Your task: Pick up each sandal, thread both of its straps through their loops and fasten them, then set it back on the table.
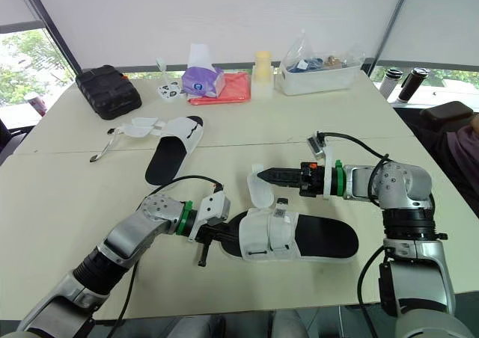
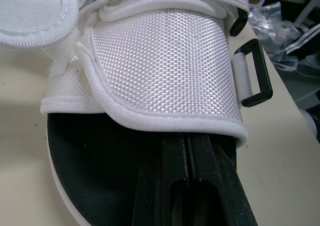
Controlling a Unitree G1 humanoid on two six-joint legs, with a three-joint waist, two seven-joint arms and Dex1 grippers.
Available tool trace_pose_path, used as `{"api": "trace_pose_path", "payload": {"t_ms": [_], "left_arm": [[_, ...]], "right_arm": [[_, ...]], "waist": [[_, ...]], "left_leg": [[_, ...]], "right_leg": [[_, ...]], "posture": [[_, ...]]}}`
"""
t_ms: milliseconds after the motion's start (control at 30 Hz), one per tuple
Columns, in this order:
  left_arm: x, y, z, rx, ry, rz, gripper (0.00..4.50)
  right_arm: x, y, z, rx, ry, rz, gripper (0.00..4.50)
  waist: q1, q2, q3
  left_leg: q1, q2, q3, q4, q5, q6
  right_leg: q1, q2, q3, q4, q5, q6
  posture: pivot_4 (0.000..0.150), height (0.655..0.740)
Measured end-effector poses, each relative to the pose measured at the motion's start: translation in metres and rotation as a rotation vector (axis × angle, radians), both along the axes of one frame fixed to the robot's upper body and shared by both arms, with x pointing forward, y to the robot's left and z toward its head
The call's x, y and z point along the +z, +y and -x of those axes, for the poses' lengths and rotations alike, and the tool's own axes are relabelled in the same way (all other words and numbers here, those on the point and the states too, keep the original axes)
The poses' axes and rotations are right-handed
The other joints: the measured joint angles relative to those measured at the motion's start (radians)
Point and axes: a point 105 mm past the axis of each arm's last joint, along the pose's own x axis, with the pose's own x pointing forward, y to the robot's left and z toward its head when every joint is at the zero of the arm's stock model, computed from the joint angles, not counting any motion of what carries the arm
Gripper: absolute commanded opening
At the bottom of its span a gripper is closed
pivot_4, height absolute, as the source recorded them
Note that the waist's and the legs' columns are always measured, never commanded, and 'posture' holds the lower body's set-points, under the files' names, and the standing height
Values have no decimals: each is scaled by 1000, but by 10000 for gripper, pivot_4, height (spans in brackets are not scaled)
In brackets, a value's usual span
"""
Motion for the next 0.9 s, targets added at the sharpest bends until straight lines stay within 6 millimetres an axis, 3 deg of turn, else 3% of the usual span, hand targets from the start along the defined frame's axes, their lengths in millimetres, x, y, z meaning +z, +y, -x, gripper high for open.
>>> {"api": "trace_pose_path", "payload": {"t_ms": [100, 200, 467, 633, 867, 900], "left_arm": [[0, 1, 0, 2, 0, -1, 0], [1, 0, -1, 3, -4, 0, 0], [0, 0, -1, 8, -6, 0, 0], [1, 0, -1, 11, -9, 0, 0], [0, -1, -1, 18, -10, 3, 0], [0, 0, -1, 21, -9, 4, 0]], "right_arm": [[-5, 13, -6, 4, 39, -36, 44817], [-7, 23, -25, -44, 91, -73, 44817], [-1, 15, -62, -206, 157, -148, 44817], [3, 18, -70, -228, 145, -163, 44817], [-6, 28, -69, -193, 154, -117, 44817], [-8, 28, -69, -192, 148, -102, 42439]], "waist": [[-6, 0, 0], [-18, 0, 0], [-21, 0, 0], [-25, 0, 0], [-30, 0, 0], [-31, 0, 0]], "left_leg": [[0, 0, 0, 0, 0, 0], [0, -1, 0, 0, 1, -1], [-2, -1, 1, 0, 3, -5], [-2, -1, 1, 0, 3, -5], [-2, -1, 1, 0, 3, -5], [-2, -1, 1, 0, 3, -5]], "right_leg": [[0, 0, 0, 1, 0, 0], [-2, 0, 1, 3, 0, 0], [-6, 0, 2, 7, 0, 0], [-7, 0, 2, 7, 0, 0], [-7, 0, 2, 8, 0, 0], [-7, 0, 2, 8, 0, 0]], "posture": [[1500, 7400], [1500, 7400], [1500, 7400], [1500, 7400], [1500, 7400], [1500, 7400]]}}
